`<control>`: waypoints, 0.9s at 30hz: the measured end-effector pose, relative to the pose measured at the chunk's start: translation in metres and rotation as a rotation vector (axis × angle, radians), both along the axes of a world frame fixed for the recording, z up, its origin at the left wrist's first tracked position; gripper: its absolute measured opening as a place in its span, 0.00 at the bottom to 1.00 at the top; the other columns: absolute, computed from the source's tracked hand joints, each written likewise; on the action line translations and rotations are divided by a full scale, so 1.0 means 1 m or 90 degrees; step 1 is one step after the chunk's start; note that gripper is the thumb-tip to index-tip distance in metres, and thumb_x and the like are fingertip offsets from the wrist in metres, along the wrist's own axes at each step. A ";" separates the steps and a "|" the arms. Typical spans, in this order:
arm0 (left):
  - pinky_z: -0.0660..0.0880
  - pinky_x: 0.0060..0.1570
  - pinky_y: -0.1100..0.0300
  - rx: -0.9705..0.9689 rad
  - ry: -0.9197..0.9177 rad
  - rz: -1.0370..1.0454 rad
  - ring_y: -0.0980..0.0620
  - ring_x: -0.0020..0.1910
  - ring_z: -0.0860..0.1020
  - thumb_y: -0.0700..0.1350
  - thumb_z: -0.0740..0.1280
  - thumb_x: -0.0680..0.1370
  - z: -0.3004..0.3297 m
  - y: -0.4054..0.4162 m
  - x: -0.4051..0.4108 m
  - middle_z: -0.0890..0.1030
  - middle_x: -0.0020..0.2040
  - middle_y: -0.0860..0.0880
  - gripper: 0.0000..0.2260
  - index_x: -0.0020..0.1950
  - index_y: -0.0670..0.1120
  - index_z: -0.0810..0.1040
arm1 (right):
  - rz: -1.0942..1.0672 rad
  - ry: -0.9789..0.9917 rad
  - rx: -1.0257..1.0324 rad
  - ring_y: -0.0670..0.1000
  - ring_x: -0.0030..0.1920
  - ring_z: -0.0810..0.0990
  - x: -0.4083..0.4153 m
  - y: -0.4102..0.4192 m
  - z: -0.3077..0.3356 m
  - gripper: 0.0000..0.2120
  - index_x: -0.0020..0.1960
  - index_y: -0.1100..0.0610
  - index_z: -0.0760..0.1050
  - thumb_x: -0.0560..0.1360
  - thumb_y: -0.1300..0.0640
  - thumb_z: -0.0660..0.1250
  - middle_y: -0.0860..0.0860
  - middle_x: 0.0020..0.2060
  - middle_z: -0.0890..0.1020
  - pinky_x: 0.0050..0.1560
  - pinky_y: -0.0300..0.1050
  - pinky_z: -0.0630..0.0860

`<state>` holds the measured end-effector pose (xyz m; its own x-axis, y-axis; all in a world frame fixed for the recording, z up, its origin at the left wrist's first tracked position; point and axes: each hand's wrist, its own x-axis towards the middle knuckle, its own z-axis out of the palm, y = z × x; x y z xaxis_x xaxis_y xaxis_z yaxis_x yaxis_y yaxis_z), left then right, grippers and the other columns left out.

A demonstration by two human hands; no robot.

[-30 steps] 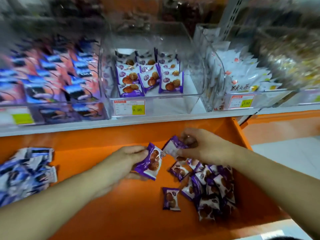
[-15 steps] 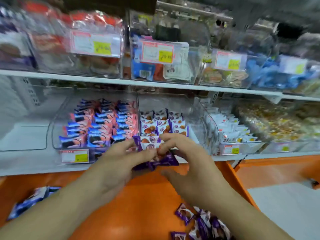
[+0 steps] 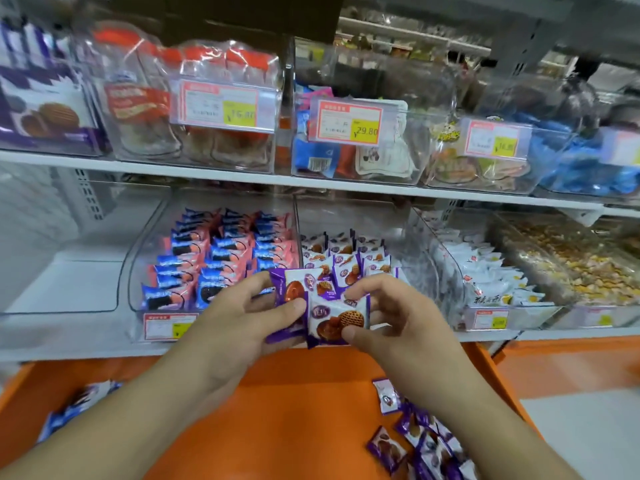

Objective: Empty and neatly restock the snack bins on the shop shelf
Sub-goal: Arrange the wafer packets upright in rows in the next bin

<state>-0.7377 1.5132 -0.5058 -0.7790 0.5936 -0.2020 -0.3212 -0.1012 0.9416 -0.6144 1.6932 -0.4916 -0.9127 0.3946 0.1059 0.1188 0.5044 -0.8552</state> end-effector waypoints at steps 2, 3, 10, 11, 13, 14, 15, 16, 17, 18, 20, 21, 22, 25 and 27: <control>0.85 0.53 0.46 0.014 -0.037 0.008 0.40 0.55 0.86 0.35 0.72 0.78 -0.001 0.005 -0.004 0.85 0.58 0.39 0.14 0.63 0.41 0.80 | -0.008 -0.011 0.019 0.48 0.34 0.70 0.003 0.012 0.000 0.18 0.55 0.38 0.79 0.75 0.58 0.78 0.52 0.37 0.70 0.34 0.42 0.74; 0.84 0.54 0.45 0.010 -0.040 0.000 0.39 0.55 0.86 0.36 0.71 0.78 -0.001 0.007 -0.005 0.86 0.58 0.39 0.14 0.63 0.40 0.80 | -0.013 -0.018 0.016 0.47 0.34 0.70 0.004 0.017 0.000 0.18 0.56 0.37 0.79 0.75 0.58 0.78 0.50 0.36 0.69 0.34 0.41 0.73; 0.85 0.52 0.51 -0.081 0.057 0.013 0.41 0.50 0.87 0.34 0.75 0.73 0.000 0.023 0.000 0.88 0.50 0.41 0.19 0.62 0.47 0.80 | -0.029 -0.021 -0.069 0.48 0.31 0.69 0.014 0.044 -0.002 0.15 0.56 0.37 0.81 0.77 0.56 0.76 0.49 0.31 0.69 0.32 0.41 0.69; 0.85 0.48 0.52 -0.090 0.074 0.005 0.40 0.50 0.87 0.33 0.75 0.73 -0.001 0.024 0.001 0.88 0.50 0.41 0.19 0.62 0.47 0.80 | -0.030 -0.025 -0.075 0.48 0.31 0.68 0.016 0.047 -0.001 0.15 0.56 0.37 0.81 0.77 0.56 0.76 0.48 0.30 0.68 0.32 0.43 0.68; 0.86 0.45 0.51 -0.085 0.099 -0.026 0.40 0.49 0.87 0.33 0.75 0.74 0.001 0.027 0.004 0.88 0.52 0.42 0.20 0.62 0.48 0.79 | -0.037 -0.037 -0.062 0.50 0.31 0.68 0.018 0.052 -0.001 0.15 0.55 0.37 0.81 0.77 0.56 0.76 0.49 0.30 0.69 0.33 0.45 0.69; 0.86 0.46 0.50 -0.082 0.115 -0.043 0.41 0.50 0.87 0.32 0.75 0.74 0.003 0.030 0.006 0.88 0.52 0.43 0.22 0.63 0.51 0.78 | -0.049 -0.047 -0.043 0.49 0.31 0.69 0.019 0.055 -0.001 0.14 0.55 0.37 0.81 0.77 0.55 0.76 0.49 0.30 0.71 0.32 0.44 0.69; 0.86 0.46 0.51 -0.091 0.144 -0.055 0.43 0.50 0.87 0.31 0.75 0.74 0.004 0.032 0.007 0.88 0.53 0.45 0.23 0.63 0.53 0.79 | -0.066 -0.056 -0.015 0.48 0.31 0.71 0.020 0.059 -0.001 0.14 0.54 0.37 0.80 0.77 0.55 0.77 0.50 0.32 0.73 0.31 0.42 0.70; 0.86 0.46 0.52 -0.109 0.186 -0.058 0.46 0.50 0.87 0.32 0.75 0.74 0.005 0.036 0.007 0.87 0.52 0.48 0.22 0.62 0.54 0.81 | -0.086 -0.064 0.016 0.47 0.32 0.73 0.020 0.062 -0.001 0.13 0.54 0.37 0.79 0.76 0.54 0.77 0.50 0.34 0.76 0.31 0.39 0.71; 0.85 0.47 0.51 -0.139 0.238 -0.054 0.49 0.50 0.87 0.33 0.76 0.75 0.006 0.040 0.007 0.87 0.52 0.50 0.20 0.59 0.55 0.82 | -0.106 -0.069 0.044 0.47 0.32 0.74 0.022 0.067 0.000 0.13 0.54 0.38 0.79 0.76 0.53 0.77 0.50 0.35 0.77 0.30 0.38 0.71; 0.85 0.49 0.50 -0.168 0.287 -0.052 0.51 0.49 0.87 0.35 0.77 0.75 0.007 0.045 0.008 0.87 0.52 0.51 0.17 0.56 0.55 0.83 | -0.127 -0.069 0.061 0.47 0.33 0.74 0.023 0.071 0.001 0.13 0.54 0.38 0.78 0.76 0.53 0.77 0.49 0.36 0.77 0.30 0.37 0.70; 0.83 0.49 0.57 -0.221 0.369 -0.042 0.58 0.45 0.85 0.40 0.79 0.73 0.006 0.057 0.008 0.87 0.49 0.53 0.13 0.52 0.56 0.84 | -0.166 -0.057 0.068 0.49 0.34 0.76 0.027 0.083 0.002 0.13 0.53 0.39 0.78 0.76 0.54 0.77 0.49 0.37 0.77 0.31 0.40 0.71; 0.81 0.44 0.63 -0.246 0.403 -0.028 0.60 0.42 0.83 0.41 0.80 0.72 0.005 0.064 0.007 0.86 0.46 0.53 0.12 0.50 0.56 0.85 | -0.181 -0.052 0.071 0.50 0.35 0.77 0.028 0.090 0.002 0.12 0.53 0.39 0.79 0.76 0.53 0.77 0.50 0.37 0.78 0.32 0.43 0.73; 0.78 0.40 0.67 -0.270 0.434 -0.011 0.60 0.41 0.81 0.43 0.81 0.72 0.003 0.073 0.004 0.84 0.44 0.53 0.11 0.48 0.57 0.85 | -0.191 -0.050 0.076 0.51 0.35 0.79 0.028 0.097 0.003 0.12 0.52 0.39 0.79 0.75 0.53 0.78 0.50 0.36 0.78 0.33 0.46 0.76; 0.81 0.48 0.59 -0.332 0.515 0.009 0.60 0.47 0.82 0.46 0.82 0.70 -0.004 0.109 -0.014 0.85 0.48 0.60 0.12 0.46 0.60 0.82 | -0.216 -0.044 0.065 0.53 0.35 0.82 0.020 0.120 0.004 0.12 0.51 0.41 0.79 0.75 0.53 0.78 0.50 0.37 0.81 0.38 0.53 0.82; 0.82 0.44 0.55 -0.355 0.517 -0.016 0.57 0.42 0.83 0.45 0.81 0.69 -0.015 0.140 -0.031 0.85 0.47 0.60 0.12 0.45 0.59 0.82 | -0.231 -0.034 0.076 0.51 0.33 0.80 0.011 0.136 0.003 0.11 0.51 0.41 0.78 0.75 0.53 0.78 0.50 0.36 0.80 0.34 0.50 0.80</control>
